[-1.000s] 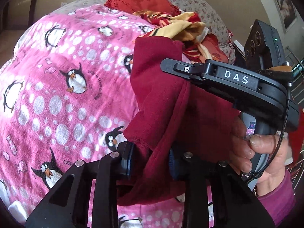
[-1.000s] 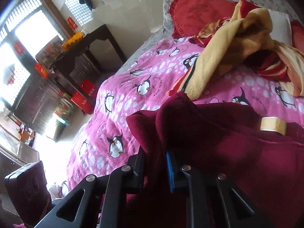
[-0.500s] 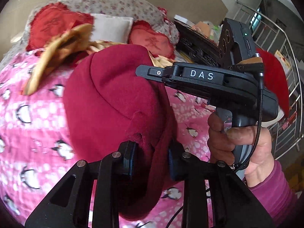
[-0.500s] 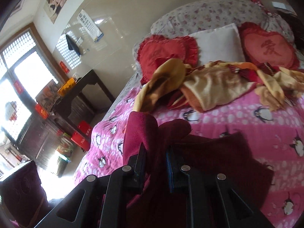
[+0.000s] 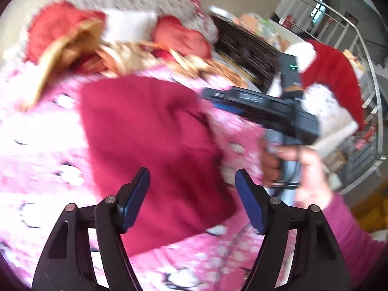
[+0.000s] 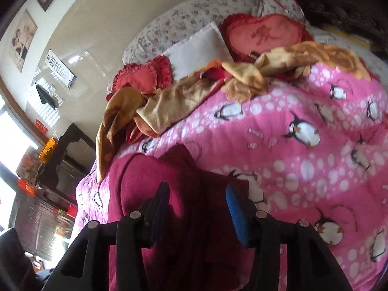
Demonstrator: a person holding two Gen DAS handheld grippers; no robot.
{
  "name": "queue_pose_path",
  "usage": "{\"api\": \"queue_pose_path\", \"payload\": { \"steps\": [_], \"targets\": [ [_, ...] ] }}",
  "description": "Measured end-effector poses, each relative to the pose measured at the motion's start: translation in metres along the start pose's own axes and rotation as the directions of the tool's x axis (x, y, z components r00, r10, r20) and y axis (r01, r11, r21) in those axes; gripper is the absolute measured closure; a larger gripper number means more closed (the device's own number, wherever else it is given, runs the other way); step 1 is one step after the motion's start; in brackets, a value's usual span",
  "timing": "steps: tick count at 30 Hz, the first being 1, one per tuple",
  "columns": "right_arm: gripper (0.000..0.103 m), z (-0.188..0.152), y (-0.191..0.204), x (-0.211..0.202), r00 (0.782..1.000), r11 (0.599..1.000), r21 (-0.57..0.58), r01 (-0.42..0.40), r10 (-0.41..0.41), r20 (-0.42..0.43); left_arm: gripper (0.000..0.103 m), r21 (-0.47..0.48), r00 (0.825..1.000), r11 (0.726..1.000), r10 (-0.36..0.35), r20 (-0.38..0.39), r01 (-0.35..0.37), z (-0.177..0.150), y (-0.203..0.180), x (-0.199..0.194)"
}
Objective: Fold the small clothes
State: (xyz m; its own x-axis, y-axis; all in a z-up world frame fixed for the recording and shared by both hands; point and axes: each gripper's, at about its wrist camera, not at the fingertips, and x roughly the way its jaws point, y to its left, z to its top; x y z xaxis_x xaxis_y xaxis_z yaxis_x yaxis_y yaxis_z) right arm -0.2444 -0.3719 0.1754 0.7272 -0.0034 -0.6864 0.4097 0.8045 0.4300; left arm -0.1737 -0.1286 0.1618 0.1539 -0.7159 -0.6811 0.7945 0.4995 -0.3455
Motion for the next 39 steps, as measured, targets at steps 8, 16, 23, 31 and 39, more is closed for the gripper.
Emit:
{"api": "queue_pose_path", "payload": {
  "steps": [8, 16, 23, 31, 39],
  "targets": [
    [0.059, -0.01, 0.077, 0.021, 0.995, 0.951, -0.3, -0.073, 0.051, -0.08, 0.03, 0.049, 0.975, 0.986, 0.165, -0.147, -0.159, -0.03, 0.018, 0.049],
    [0.076, -0.029, 0.053, 0.019, 0.988, 0.948, -0.299, 0.105, -0.132, -0.073, 0.029, 0.112, 0.965, 0.974, 0.213, -0.154, -0.197, -0.051, 0.005, 0.063],
    [0.076, -0.074, 0.076, -0.011, 0.988, 0.91, -0.411, 0.044, -0.101, -0.118, 0.03, 0.083, 0.967, 0.978, 0.203, -0.154, -0.192, -0.047, 0.01, 0.063],
    [0.075, -0.104, 0.038, -0.009, 0.97, 0.925, -0.352, 0.145, -0.202, -0.132, 0.03, 0.065, 0.966, 0.978, 0.206, -0.155, -0.198, -0.046, 0.009, 0.059],
    [0.074, -0.106, 0.066, -0.04, 0.982, 0.919, -0.366, 0.145, -0.179, -0.06, 0.03, 0.052, 0.968, 0.978, 0.209, -0.136, -0.204, -0.046, 0.01, 0.056]
  ]
}}
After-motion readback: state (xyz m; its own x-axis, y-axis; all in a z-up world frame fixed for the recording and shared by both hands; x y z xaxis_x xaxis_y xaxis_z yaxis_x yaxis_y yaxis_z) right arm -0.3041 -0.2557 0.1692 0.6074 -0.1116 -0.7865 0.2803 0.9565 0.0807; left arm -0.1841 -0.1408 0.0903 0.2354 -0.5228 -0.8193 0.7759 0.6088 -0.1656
